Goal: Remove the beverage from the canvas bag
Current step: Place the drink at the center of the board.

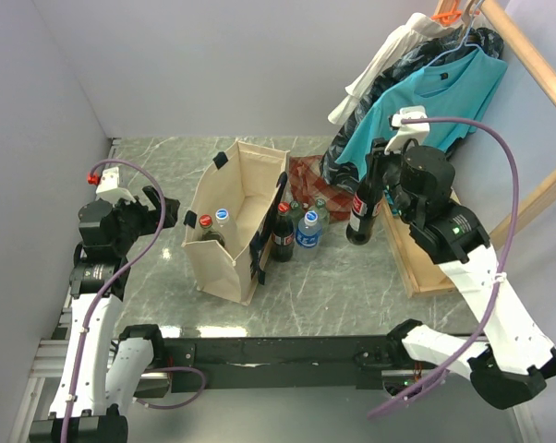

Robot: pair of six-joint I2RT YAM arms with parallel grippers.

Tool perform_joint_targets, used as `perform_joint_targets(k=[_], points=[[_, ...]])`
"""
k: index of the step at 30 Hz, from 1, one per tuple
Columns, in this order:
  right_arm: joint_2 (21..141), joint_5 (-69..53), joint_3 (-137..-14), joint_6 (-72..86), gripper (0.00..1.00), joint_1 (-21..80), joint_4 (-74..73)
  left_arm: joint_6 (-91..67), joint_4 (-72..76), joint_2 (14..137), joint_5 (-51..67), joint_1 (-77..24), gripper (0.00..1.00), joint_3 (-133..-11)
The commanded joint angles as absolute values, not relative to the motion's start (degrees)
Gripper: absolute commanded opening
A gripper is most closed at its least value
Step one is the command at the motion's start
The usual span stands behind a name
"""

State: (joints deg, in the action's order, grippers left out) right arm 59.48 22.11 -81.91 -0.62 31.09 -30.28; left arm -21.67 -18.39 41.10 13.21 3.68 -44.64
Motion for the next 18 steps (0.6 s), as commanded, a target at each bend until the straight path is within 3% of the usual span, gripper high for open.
perform_joint_targets(k=[1,18], points=[[58.27,18.99,-82.01,1.76,0.00,26.99,-13.45,-20.92,-17.40,40.87,13.62,3.96,0.96,-45.00],[60.82,13.54,-69.79,5.18,0.00,20.39,-0.09,-20.92,-17.58,40.78,13.10,3.96,0.96,-45.00]])
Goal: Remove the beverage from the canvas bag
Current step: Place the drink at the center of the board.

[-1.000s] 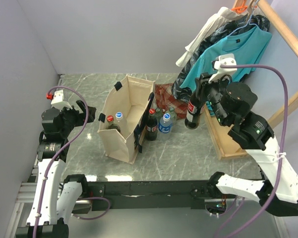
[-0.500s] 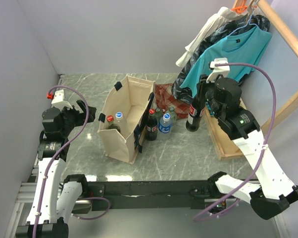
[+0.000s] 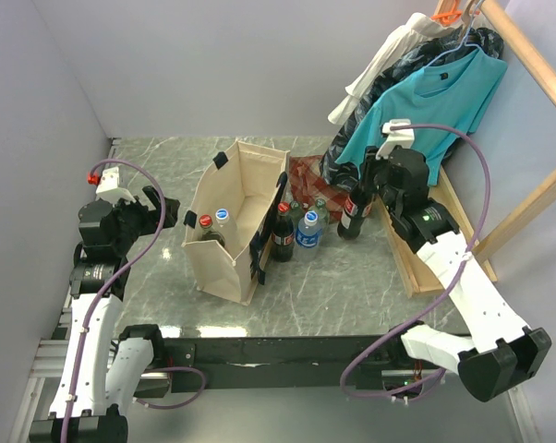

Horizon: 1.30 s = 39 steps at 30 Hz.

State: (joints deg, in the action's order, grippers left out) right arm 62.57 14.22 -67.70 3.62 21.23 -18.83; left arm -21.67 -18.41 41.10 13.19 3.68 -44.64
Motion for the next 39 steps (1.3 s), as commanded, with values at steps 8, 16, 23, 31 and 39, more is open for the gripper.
perform_joint_targets(k=[8,16,23,31,39], points=[[62.22,12.57,-66.71,5.19,0.00,19.95,4.22,-20.83,-17.67,40.69,12.92,3.96,0.96,-45.00],[62.93,11.60,-63.99,5.10,0.00,20.04,7.20,-20.83,-17.67,40.78,12.83,4.04,0.96,-45.00],[63.72,10.73,-63.72,4.84,0.00,20.04,7.56,-20.83,-17.75,40.96,12.83,4.04,0.96,-45.00],[65.74,9.14,-64.51,4.83,0.00,20.04,7.38,-20.83,-17.84,41.04,12.57,4.04,0.96,-45.09],[67.23,7.47,-64.69,5.36,0.00,20.04,6.77,-20.83,-18.02,41.48,12.39,4.04,0.96,-45.18]])
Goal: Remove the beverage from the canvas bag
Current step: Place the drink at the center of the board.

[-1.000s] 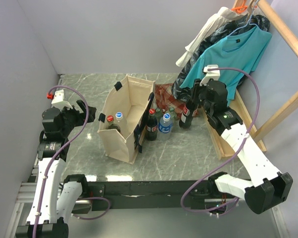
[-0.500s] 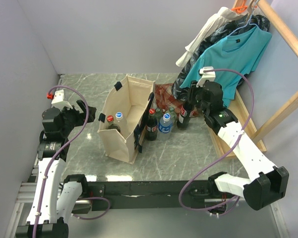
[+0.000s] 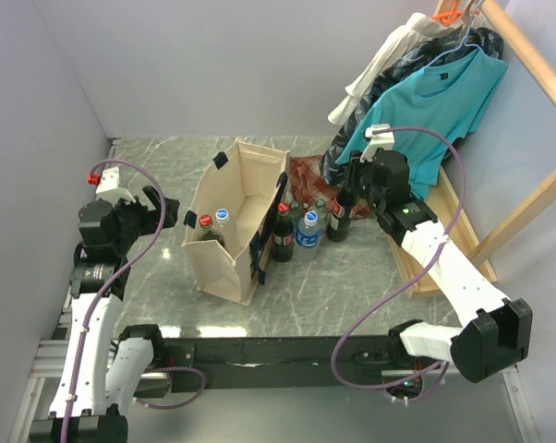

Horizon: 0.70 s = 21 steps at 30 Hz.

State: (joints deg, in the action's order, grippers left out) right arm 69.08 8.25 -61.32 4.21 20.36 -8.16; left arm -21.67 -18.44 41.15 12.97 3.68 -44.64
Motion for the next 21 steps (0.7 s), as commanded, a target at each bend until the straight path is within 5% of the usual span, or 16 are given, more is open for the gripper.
perform_joint_targets(k=[1,14,21], points=[[67.32,7.38,-64.60,5.45,0.00,20.04,6.51,-20.83,-18.02,41.48,12.39,3.96,0.96,-45.18],[67.41,3.08,-63.63,6.94,0.00,20.13,4.13,-20.83,-18.02,41.57,12.39,3.96,0.96,-45.18],[66.53,2.46,-63.46,7.38,0.09,20.30,2.72,-20.74,-18.02,41.40,12.57,3.96,0.96,-45.09]])
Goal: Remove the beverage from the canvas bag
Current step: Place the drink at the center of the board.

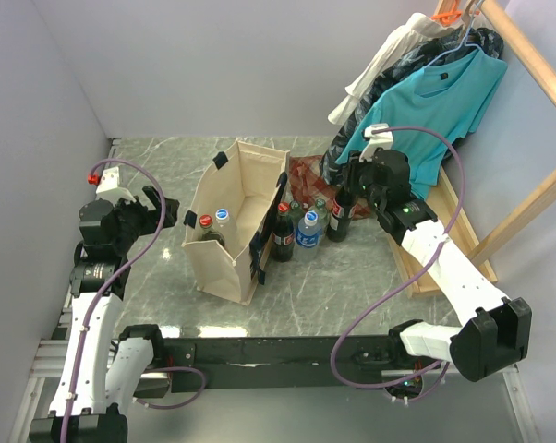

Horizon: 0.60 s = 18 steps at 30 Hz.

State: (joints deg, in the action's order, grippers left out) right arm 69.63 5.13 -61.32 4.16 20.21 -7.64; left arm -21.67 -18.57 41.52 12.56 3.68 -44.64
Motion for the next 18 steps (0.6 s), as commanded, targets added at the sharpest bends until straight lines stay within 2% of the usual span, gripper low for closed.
perform_joint_targets(k=[1,10,14,18], points=[[66.36,2.37,-63.28,7.73,0.10,20.30,2.81,-20.83,-18.02,41.31,12.57,3.96,0.96,-45.09],[66.01,2.20,-62.84,8.00,0.13,20.30,1.32,-20.83,-17.75,41.22,13.27,3.96,0.96,-45.09],[65.57,2.11,-62.58,8.17,0.20,20.39,1.23,-20.92,-17.84,41.31,13.27,4.04,0.96,-45.18],[65.39,2.37,-62.84,8.00,0.22,20.30,0.88,-20.92,-17.75,40.87,13.01,4.04,0.96,-45.00]])
